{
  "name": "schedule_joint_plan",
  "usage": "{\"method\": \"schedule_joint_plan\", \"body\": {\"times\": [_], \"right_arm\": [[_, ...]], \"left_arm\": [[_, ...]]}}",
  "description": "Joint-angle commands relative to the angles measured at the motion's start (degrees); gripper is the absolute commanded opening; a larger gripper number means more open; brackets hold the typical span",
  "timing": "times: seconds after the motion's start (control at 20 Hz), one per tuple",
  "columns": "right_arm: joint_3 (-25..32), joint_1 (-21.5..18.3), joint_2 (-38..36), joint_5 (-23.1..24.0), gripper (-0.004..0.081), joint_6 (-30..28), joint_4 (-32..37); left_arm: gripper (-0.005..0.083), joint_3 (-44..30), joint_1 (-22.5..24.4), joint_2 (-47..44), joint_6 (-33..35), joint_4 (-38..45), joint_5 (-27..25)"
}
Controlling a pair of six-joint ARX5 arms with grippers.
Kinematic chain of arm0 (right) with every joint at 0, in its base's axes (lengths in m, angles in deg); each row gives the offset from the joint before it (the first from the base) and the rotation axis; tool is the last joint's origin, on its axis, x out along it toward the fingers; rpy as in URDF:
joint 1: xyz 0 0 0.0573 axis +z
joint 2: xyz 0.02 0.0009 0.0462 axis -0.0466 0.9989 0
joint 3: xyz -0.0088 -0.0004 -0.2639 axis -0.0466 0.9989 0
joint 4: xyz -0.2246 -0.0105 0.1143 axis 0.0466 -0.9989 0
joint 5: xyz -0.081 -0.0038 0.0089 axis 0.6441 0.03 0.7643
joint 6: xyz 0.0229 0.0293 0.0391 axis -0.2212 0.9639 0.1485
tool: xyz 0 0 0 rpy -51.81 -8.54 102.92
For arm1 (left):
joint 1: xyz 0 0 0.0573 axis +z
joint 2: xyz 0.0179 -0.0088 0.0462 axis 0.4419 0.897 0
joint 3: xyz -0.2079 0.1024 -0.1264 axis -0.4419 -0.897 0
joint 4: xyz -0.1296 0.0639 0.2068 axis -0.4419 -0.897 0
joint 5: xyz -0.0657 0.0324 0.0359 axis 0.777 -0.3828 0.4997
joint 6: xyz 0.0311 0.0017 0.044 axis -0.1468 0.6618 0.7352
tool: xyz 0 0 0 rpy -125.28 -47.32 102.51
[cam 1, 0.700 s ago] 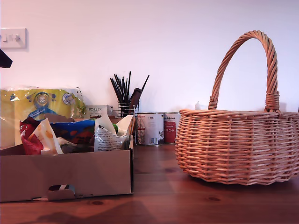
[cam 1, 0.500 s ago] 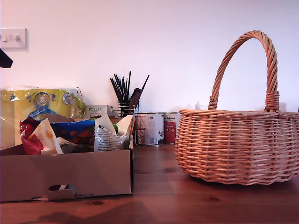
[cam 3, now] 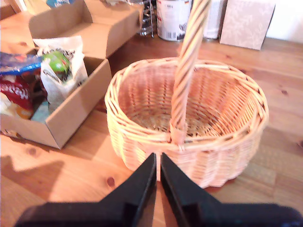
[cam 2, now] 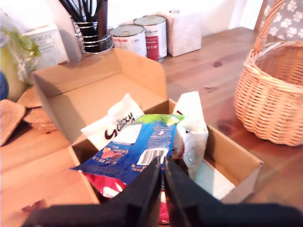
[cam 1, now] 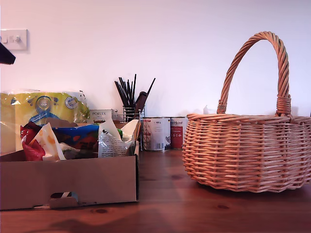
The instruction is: Move the bags of Easter eggs from the cardboard box on the left into the woven basket on the right side.
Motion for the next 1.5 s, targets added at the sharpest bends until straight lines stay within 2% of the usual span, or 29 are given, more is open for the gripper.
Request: {"method": "schedule_joint_plan", "body": {"times": [0.0,0.25,0.3,0.4,0.45,0.6,0.75,1.15,1.45], "right_arm": [[-1.05,0.24,0.33,-0.26,-0.0013,-0.2,0.74],[-1.9,0.24,3.15,-1.73,-0.0013,-1.66,3.15],[-1.9,0.24,3.61,-1.75,-0.0013,-1.64,3.41],[-1.9,0.24,4.55,-1.75,-0.0013,-1.64,3.54],[-1.9,0.24,4.87,-1.75,-0.0013,-1.64,3.54],[-1.9,0.24,5.25,-1.75,-0.0013,-1.64,3.56],[-1.9,0.24,5.25,-1.73,-0.0013,-1.64,3.52],[-1.9,0.24,5.25,-1.73,-0.0013,-1.64,3.56],[-1.9,0.24,5.25,-1.73,-0.0013,-1.64,3.54]], "left_arm": [[-0.0023,3.78,0.02,1.49,4.33,-1.27,1.31],[-0.0003,13.18,-1.99,12.83,23.06,-8.66,2.78],[0.0122,14.67,-2.84,15.5,26.82,-9.31,2.93],[0.0619,16.76,-4.33,20.5,28.89,-8.96,2.78],[0.078,17.73,-4.81,23.08,31.61,-8.94,1.68],[0.078,18.43,-6.36,30.14,39.1,-6.34,-2.67],[0.0781,18.43,-6.84,35.12,41.83,-1.14,-6.64],[0.0781,18.45,-6.23,48.76,43.8,14.1,-6.27],[0.078,18.56,-3.1,56.08,45.83,20.04,-6.29]]}}
